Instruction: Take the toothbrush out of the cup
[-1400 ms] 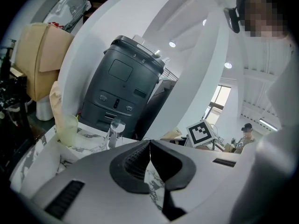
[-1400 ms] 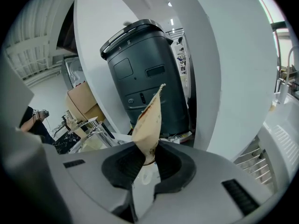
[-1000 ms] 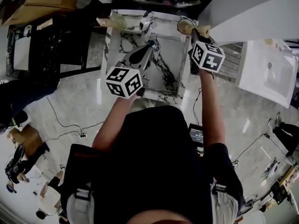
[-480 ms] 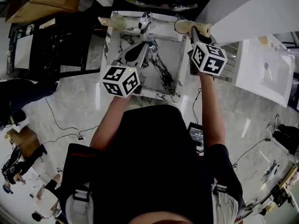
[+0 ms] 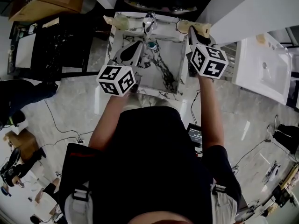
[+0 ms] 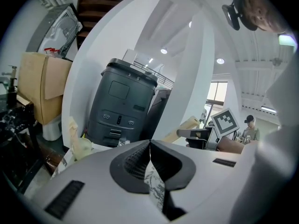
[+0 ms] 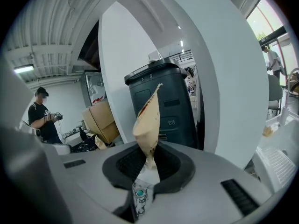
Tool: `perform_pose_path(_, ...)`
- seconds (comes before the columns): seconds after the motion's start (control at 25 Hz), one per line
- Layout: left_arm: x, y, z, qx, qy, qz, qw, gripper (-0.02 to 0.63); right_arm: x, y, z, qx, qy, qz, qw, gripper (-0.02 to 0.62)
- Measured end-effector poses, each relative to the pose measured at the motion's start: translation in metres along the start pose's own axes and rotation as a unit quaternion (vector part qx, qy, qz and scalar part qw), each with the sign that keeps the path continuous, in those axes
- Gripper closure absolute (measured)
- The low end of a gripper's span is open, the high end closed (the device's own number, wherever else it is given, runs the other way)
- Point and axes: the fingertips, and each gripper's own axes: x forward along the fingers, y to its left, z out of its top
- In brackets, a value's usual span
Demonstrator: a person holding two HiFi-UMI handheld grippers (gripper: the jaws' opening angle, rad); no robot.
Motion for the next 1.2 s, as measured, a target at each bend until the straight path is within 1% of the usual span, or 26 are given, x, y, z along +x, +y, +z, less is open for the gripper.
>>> perform_pose_path(0.2, -0.013, 0.007, 0.007, 0.002, -0.005, -0.013, 0.9999, 0.592, -0.006, 0.022, 0.004, -0.004, -0.003, 0.001, 1.000, 0.528)
perform_pose_path(0.36, -0.027, 0.018, 0.016, 0.003, -0.015, -0.016, 0.9998, 0.592, -0.008, 0.044, 0.009, -0.011, -0.006, 0.003, 1.000, 0.528)
perform_pose_path(0.76, -0.054, 0.044, 0.028, 0.007, -0.022, -0.033, 0.9992, 0.592, -0.012, 0.092, 0.015, -0.009, -0.018, -0.001, 1.000, 0.529)
perform_pose_path(0.96, -0.064, 0.058, 0.034, 0.008, -0.025, -0.043, 0.9987, 0.592, -0.006, 0.116, 0.015, -0.009, -0.019, 0.000, 1.000, 0.529)
perform_pose_path(1.2, -0.075, 0.084, 0.040, 0.003, -0.029, -0.044, 0.9986, 0.592, 0.007, 0.149, 0.014, -0.006, -0.016, 0.010, 1.000, 0.529)
